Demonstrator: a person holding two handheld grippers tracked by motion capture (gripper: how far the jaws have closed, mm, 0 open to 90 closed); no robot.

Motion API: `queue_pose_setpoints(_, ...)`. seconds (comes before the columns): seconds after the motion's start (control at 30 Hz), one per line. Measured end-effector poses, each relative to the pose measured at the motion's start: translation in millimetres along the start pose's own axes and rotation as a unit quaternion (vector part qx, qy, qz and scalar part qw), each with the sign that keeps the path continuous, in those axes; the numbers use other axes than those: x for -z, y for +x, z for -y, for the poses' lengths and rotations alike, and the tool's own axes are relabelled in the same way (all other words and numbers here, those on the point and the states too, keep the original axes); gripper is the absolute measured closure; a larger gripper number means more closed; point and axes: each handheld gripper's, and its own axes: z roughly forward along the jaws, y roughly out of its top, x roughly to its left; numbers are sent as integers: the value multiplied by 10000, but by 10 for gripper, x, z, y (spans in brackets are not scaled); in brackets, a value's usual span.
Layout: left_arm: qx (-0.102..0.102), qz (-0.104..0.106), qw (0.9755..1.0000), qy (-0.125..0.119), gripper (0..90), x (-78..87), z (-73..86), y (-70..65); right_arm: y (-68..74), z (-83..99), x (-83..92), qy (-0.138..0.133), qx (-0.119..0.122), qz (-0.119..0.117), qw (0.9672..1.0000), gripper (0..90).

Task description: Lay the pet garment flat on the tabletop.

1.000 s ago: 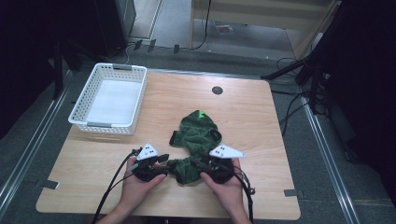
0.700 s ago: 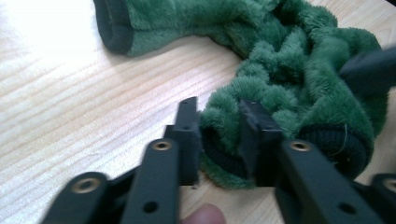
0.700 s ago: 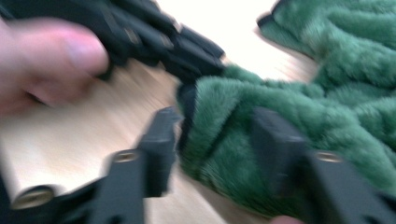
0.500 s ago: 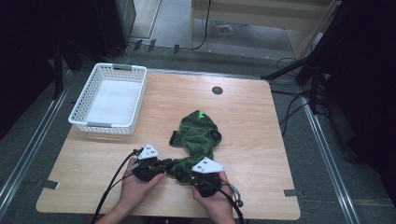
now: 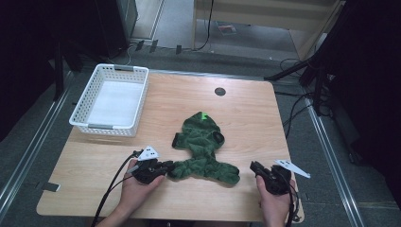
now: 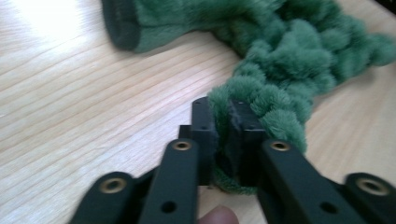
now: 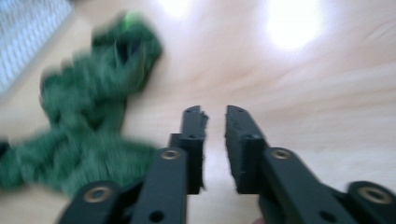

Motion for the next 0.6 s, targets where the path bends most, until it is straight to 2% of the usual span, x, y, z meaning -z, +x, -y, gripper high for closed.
queue_pose_setpoints(0.03,-35,-20,10000,-84,695,23,-12,4,23,-35,62,-296,2,-86,9995,727)
queue_pose_setpoints(0.07,36,-36,9997,-229,647,39,-36,11,63,-62,81,-410,67,-195,9989,704)
queue_pose_setpoints(0.1,183,-51,9993,-328,589,48,-70,25,142,-95,77,-488,238,-378,9978,678)
queue_pose_setpoints(0.13,345,-83,9986,-387,553,45,-109,35,240,-118,38,-432,406,-590,9965,639)
queue_pose_setpoints(0.17,469,-69,9981,-392,535,22,-147,33,346,-126,-41,-264,544,-834,9947,588)
queue_pose_setpoints(0.2,493,-64,9983,-311,520,-26,-187,17,456,-115,-142,-64,679,-1015,9925,552)
queue_pose_setpoints(0.23,446,-33,9990,-77,496,-112,-235,-27,566,-88,-253,105,837,-1123,9901,514)
queue_pose_setpoints(0.3,271,-5,9995,152,449,-240,-277,-111,783,-6,-500,422,1306,-1076,9847,431)
queue_pose_setpoints(0.37,147,-27,9998,138,440,-343,-312,-223,883,48,-666,689,1471,-820,9833,399)
queue_pose_setpoints(0.43,10,-106,9997,234,437,-422,-333,-300,948,102,-782,837,1600,-787,9804,469)
queue_pose_setpoints(0.47,-78,-218,9991,364,436,-485,-334,-338,972,128,-816,848,1744,-747,9782,542)
queue_pose_setpoints(0.5,-123,-293,9984,467,444,-519,-331,-352,995,161,-847,888,1965,-742,9737,631)
queue_pose_setpoints(0.53,-196,-456,9970,594,463,-561,-319,-362,1001,176,-856,887,2027,-740,9724,683)
queue_pose_setpoints(0.57,-243,-595,9965,543,535,-566,-312,-374,987,180,-859,853,1966,-771,9737,754)
queue_pose_setpoints(0.6,-315,-763,9951,550,597,-567,-313,-386,972,174,-853,822,1900,-815,9749,777)
